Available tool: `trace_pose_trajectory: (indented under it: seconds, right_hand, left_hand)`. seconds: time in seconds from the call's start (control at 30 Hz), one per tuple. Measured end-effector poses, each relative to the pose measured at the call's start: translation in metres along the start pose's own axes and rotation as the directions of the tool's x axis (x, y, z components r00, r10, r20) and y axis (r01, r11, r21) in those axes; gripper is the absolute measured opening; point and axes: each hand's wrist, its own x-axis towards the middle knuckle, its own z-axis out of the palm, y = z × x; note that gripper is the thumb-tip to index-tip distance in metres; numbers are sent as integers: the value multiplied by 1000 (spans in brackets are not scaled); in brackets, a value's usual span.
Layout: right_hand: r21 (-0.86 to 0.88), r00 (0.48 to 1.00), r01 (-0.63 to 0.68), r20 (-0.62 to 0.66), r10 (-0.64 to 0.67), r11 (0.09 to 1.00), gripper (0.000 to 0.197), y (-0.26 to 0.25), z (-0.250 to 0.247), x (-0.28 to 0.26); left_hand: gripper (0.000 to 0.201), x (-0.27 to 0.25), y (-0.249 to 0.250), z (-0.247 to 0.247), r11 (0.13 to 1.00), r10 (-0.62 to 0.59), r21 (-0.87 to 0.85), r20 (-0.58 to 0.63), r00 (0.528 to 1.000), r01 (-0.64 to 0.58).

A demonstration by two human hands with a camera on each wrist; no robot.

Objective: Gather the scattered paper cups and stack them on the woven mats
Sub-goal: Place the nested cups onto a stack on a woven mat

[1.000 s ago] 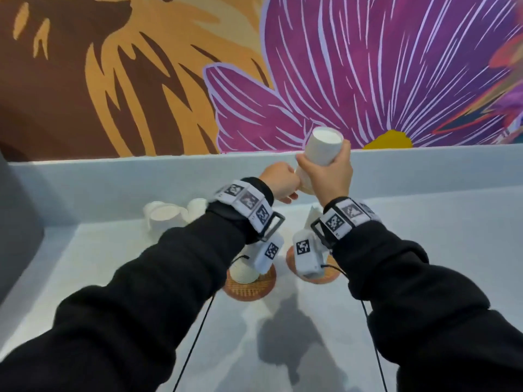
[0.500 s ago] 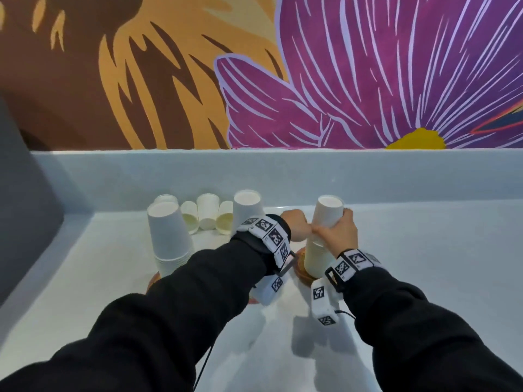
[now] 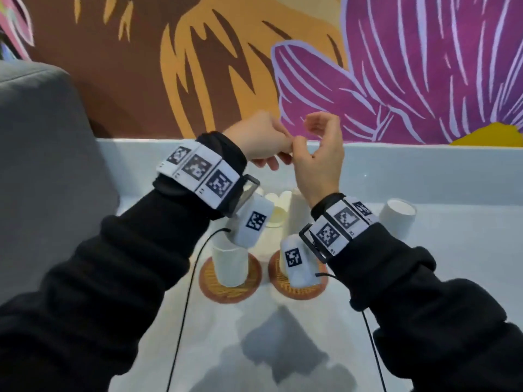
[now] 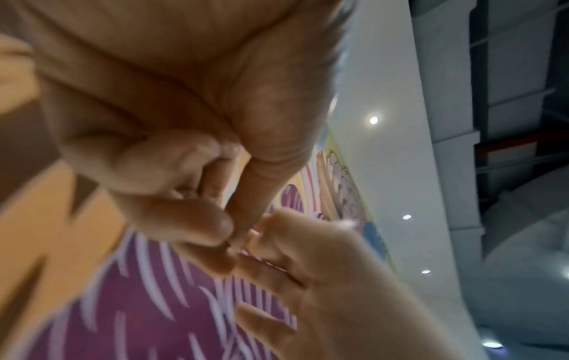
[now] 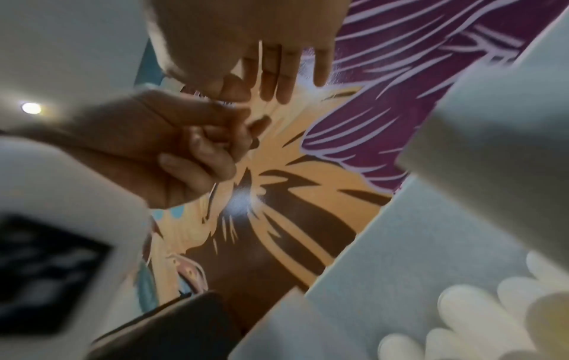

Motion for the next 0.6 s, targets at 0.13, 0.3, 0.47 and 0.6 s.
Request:
trace_pose_trajectory:
  seconds: [0.13, 0.3, 0.47, 0.6]
  right_hand:
    - [-21, 985, -64, 159, 66, 998, 20, -2, 38, -26]
    - [-136, 940, -73, 321, 114, 988, 9, -7, 70, -48]
    - [-536, 738, 75, 597, 315, 841, 27, 5, 99, -70]
    - [-616, 761, 129, 564, 321, 777, 24, 5, 106, -76]
  left_hand:
    - [18, 7, -58, -43, 989, -147, -2, -57, 987, 147]
    - [21, 33, -151, -47, 943, -265, 194, -46, 963, 269]
    - [41, 56, -241, -16, 869, -302, 423, 45, 952, 256]
    - [65, 72, -284, 10, 860, -280, 464, 83, 956, 212]
